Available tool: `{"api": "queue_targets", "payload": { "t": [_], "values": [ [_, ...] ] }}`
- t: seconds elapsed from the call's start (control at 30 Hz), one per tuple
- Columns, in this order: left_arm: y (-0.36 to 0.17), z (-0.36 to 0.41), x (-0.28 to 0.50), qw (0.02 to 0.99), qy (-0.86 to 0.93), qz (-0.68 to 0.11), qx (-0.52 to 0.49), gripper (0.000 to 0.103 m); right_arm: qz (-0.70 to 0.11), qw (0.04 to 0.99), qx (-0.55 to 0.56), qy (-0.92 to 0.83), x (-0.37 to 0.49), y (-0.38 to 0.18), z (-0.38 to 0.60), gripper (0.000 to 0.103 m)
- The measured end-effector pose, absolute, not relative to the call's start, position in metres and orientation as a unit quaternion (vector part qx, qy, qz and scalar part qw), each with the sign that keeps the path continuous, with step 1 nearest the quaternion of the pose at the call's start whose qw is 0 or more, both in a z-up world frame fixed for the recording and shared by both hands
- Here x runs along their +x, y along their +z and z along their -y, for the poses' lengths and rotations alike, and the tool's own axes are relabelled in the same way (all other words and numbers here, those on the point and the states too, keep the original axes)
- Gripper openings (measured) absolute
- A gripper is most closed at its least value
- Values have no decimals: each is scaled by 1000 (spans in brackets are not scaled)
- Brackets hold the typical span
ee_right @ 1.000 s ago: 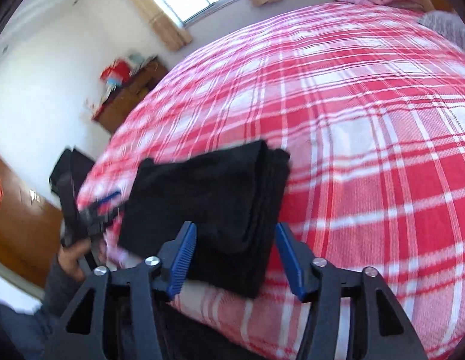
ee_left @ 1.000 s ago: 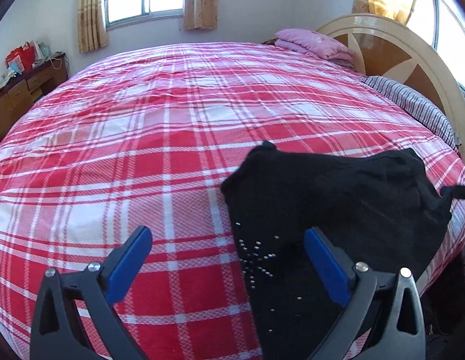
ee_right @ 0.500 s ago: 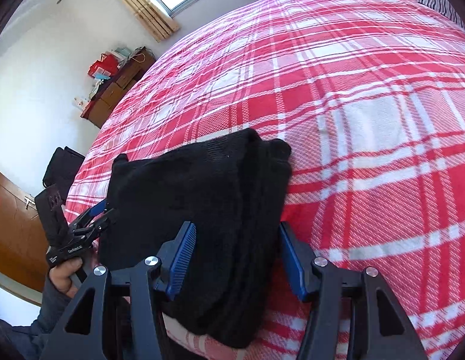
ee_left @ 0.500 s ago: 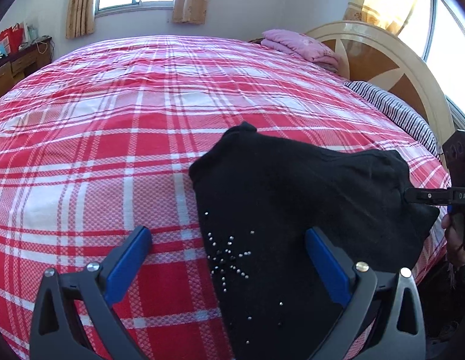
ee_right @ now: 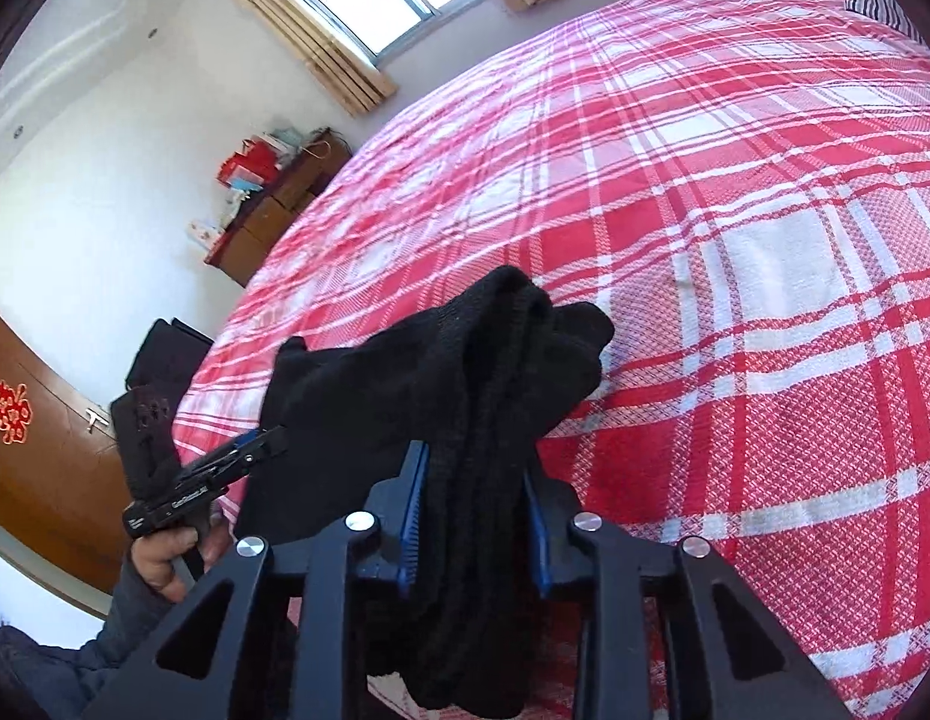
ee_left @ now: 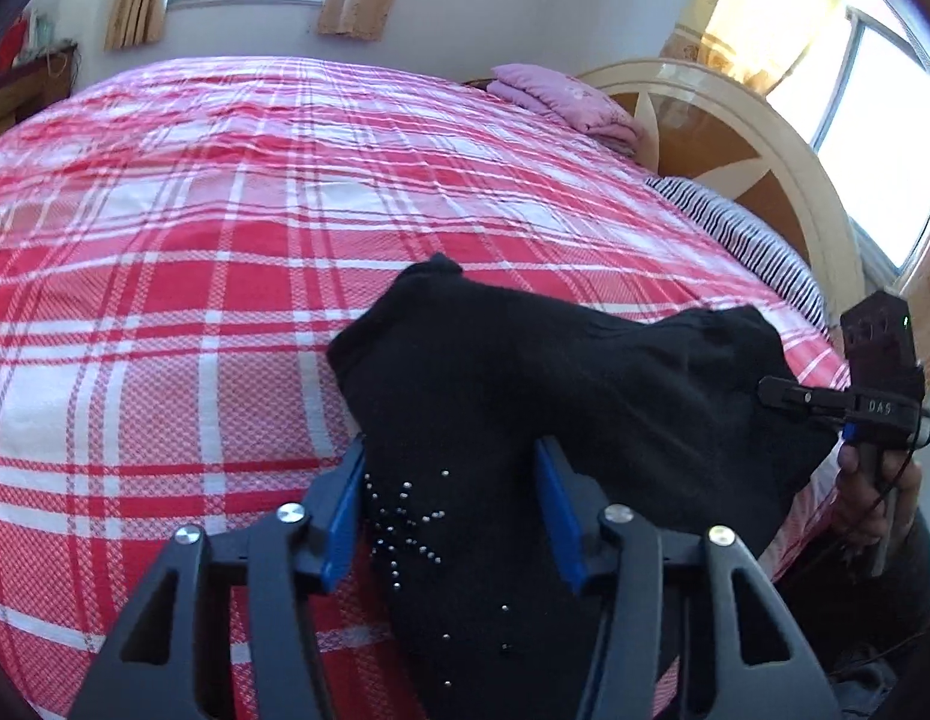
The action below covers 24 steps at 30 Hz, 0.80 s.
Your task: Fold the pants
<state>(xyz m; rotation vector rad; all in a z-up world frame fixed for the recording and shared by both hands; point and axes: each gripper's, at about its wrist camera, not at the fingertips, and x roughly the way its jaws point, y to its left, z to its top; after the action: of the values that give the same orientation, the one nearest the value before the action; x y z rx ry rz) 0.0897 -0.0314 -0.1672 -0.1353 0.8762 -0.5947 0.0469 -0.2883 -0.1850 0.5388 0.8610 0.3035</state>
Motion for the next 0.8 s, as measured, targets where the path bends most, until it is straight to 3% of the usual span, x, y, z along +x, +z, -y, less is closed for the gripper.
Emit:
{"api": "queue_targets", "payload": {
  "t": [0.03,0.1,0.3,0.53,0.8],
  "values": [
    [-168,26,91,857,-286,-420,-82,46,-408,863,258,147,47,-183,288,29],
    [-169,18,94,847,-298,-426,-110,28,-404,865,257,149,45,-179,286,29],
    [-167,12,93,836,-311,-432,-136,13,-394,871,246,158,44,-165,278,28],
    [-152,-1,93,838,-309,-421,-156,10,-379,880,222,181,58,-136,266,27],
    [-119,-51,100,871,-262,-375,-177,10,-384,877,171,231,133,-103,223,27]
  ]
}}
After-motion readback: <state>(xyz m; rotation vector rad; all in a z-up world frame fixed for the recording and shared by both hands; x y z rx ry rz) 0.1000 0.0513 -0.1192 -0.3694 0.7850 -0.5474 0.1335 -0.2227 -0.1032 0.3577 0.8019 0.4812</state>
